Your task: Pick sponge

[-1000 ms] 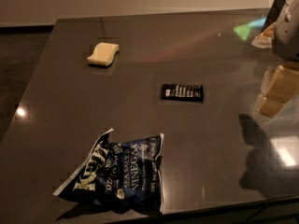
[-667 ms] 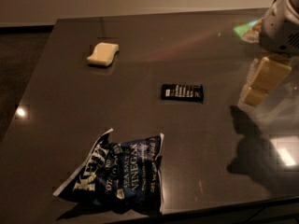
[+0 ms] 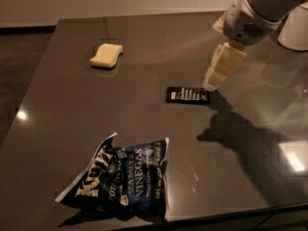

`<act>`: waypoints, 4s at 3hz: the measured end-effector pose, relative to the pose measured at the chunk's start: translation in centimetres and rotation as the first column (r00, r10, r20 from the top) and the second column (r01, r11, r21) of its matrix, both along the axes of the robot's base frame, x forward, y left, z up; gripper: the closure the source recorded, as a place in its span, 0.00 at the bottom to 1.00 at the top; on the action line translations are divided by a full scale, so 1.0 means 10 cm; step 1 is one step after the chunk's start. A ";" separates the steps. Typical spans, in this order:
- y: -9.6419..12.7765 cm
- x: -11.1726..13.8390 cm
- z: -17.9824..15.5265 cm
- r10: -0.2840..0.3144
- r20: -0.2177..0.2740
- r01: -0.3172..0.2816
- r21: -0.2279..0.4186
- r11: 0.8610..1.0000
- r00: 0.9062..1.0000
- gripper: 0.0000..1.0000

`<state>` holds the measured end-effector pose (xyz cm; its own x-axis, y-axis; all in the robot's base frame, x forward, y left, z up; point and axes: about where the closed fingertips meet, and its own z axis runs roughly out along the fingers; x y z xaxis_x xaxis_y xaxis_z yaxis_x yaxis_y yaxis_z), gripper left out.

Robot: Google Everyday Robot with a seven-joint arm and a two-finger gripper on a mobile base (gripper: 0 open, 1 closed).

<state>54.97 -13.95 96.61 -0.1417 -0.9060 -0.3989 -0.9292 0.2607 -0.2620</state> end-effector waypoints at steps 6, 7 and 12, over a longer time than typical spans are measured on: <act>2.21 1.10 -0.53 0.124 -0.024 -0.120 0.142 0.983 0.992 0.00; 2.47 1.21 -0.65 0.093 -0.060 -0.083 0.148 0.985 0.994 0.00; 2.85 1.97 -1.11 -0.213 -0.175 0.236 0.119 0.964 0.961 0.00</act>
Offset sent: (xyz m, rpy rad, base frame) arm 0.0901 0.1187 -0.0129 0.1621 -0.0437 0.1576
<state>74.65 14.56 85.55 -0.4067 -0.7814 -0.4732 -0.8692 0.4904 -0.0627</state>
